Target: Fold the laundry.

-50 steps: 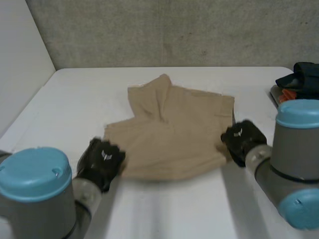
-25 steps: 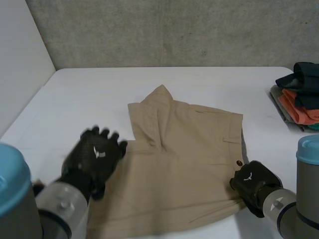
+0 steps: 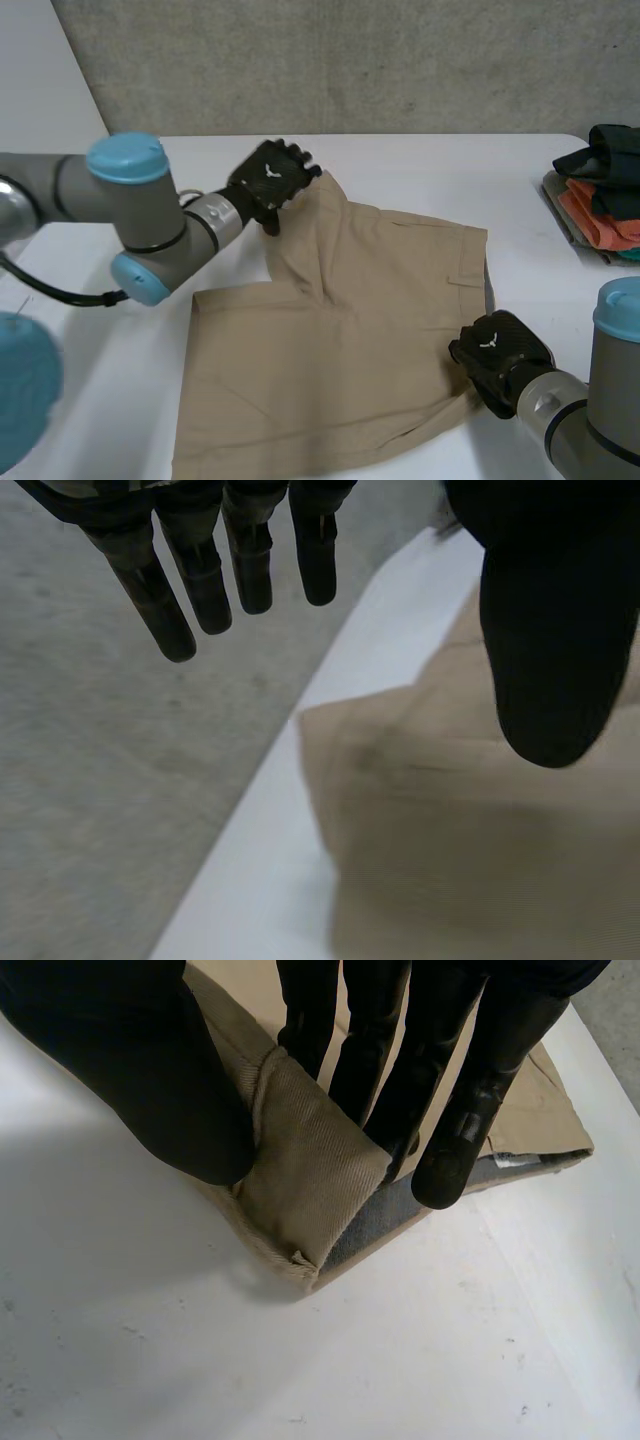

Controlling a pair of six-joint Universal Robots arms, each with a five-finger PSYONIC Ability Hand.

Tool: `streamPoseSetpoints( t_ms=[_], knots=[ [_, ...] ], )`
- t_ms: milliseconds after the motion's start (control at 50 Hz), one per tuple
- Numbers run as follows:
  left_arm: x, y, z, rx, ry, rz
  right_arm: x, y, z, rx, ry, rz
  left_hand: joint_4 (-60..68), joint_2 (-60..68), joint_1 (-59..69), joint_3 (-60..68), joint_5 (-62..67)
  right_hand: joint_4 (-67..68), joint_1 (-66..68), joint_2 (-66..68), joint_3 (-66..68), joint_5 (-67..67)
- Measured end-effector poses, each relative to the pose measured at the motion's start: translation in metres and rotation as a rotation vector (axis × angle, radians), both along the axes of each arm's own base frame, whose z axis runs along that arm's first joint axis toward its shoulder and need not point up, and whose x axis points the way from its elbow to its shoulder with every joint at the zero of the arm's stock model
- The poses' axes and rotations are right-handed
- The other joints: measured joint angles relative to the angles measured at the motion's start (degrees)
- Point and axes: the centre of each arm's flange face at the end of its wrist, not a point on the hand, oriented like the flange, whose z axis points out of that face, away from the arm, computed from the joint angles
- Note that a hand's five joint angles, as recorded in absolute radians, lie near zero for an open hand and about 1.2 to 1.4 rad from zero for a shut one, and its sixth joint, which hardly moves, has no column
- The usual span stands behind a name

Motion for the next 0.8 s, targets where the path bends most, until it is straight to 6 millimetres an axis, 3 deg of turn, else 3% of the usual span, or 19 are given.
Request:
streamPoseSetpoints(
  t_ms=[20,80,200,320,460,660,800],
  knots=[
    [-0.005,-0.006,-0.014,0.013,-0.007,-0.034,0.0,-0.001,-0.003,0.003,0.0,-0.002,0.76,0.8,0.85,0.74,0.95,0.0,0.0,0.0,0.0,0.0],
    [-0.01,-0.012,-0.03,0.031,-0.013,-0.07,0.001,-0.002,-0.006,0.009,0.003,-0.003,3.04,3.1,3.11,3.01,3.32,0.0,0.0,0.0,0.0,0.0],
    [-0.013,-0.017,-0.049,0.057,-0.021,-0.091,0.001,-0.003,-0.01,0.013,0.007,-0.004,6.93,7.26,7.1,7.06,7.21,0.0,0.0,0.0,0.0,0.0],
    [-0.012,-0.02,-0.063,0.079,-0.035,-0.079,0.001,-0.005,-0.012,0.008,0.006,-0.004,27.76,27.88,29.43,27.79,27.35,0.0,0.0,0.0,0.0,0.0],
    [-0.009,-0.022,-0.068,0.066,-0.064,-0.046,0.001,-0.005,-0.016,0.016,0.011,-0.006,48.02,48.3,47.15,47.72,47.0,0.0,0.0,0.0,0.0,0.39],
    [0.005,-0.026,-0.062,-0.021,-0.184,0.11,0.0,-0.004,-0.018,0.023,0.015,-0.007,50.76,50.7,47.29,50.28,48.38,0.0,0.0,0.0,0.0,1.03],
    [0.016,-0.019,-0.055,-0.019,-0.239,0.183,0.001,-0.004,-0.018,0.024,0.014,-0.006,50.76,50.7,47.29,50.28,48.37,0.0,0.0,0.0,0.0,1.04]
  ],
)
